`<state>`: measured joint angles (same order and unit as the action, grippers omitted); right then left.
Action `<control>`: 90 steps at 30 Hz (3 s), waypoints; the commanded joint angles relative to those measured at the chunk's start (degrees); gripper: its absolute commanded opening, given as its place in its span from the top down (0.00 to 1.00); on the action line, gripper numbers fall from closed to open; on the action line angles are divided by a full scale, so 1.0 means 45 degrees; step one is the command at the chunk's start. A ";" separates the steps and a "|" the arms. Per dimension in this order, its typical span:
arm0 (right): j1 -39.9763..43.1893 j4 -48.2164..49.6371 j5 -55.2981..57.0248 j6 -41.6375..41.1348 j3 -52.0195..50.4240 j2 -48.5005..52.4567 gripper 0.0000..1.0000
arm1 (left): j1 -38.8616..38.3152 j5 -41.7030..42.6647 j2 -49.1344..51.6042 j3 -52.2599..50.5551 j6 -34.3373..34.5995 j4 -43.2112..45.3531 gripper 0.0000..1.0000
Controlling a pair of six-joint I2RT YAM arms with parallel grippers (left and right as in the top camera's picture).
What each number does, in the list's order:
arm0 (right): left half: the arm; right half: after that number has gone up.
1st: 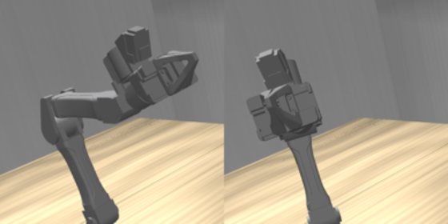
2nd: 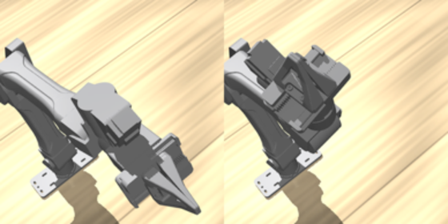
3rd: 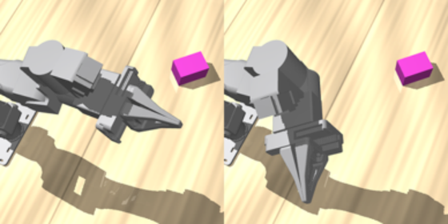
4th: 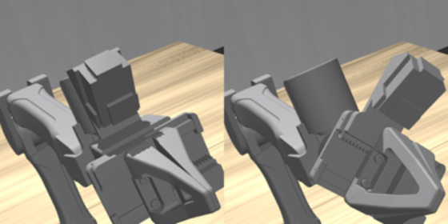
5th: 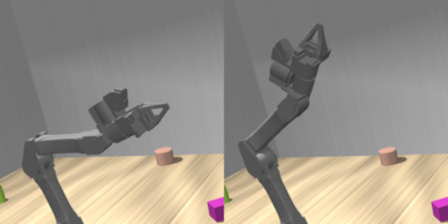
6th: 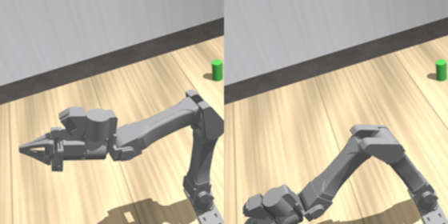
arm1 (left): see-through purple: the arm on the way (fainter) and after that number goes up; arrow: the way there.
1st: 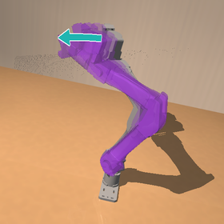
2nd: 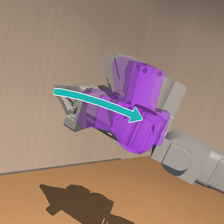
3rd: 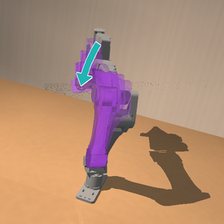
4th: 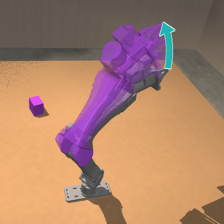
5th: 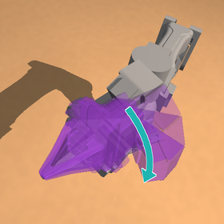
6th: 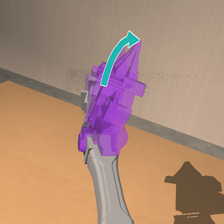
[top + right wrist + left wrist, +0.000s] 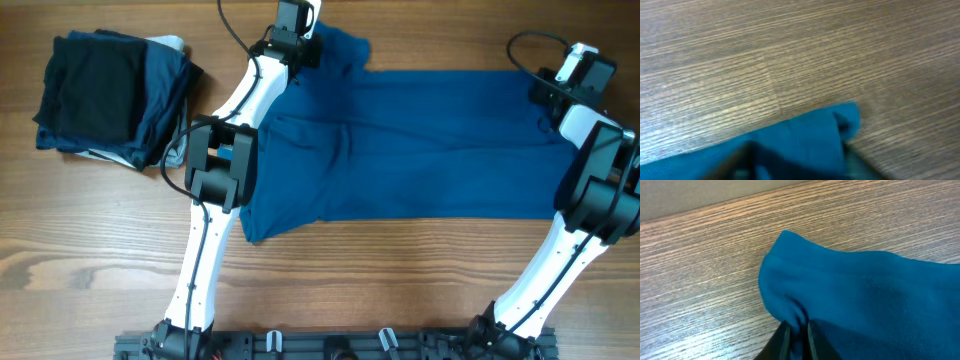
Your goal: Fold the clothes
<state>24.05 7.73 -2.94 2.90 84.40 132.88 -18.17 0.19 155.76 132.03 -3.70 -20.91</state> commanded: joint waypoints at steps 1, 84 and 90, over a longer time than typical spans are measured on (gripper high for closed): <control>-0.0024 -0.0306 0.0039 0.0019 -0.0068 0.0714 0.80 | 0.0087 -0.0291 0.0573 -0.0335 -0.0141 -0.0971 0.91; 0.2788 -1.5727 -0.0097 0.0267 0.1938 -0.4245 0.34 | 0.0151 0.0568 -0.7164 -0.8791 0.4313 -1.4260 0.74; 0.2293 -1.7792 -0.3351 0.0350 0.4541 -0.4221 0.63 | 0.0146 0.1030 -0.9224 -0.5581 0.4648 -1.4362 0.53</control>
<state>36.03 -71.24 -13.34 4.84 103.81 114.50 -17.87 3.38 121.16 100.25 16.21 -86.46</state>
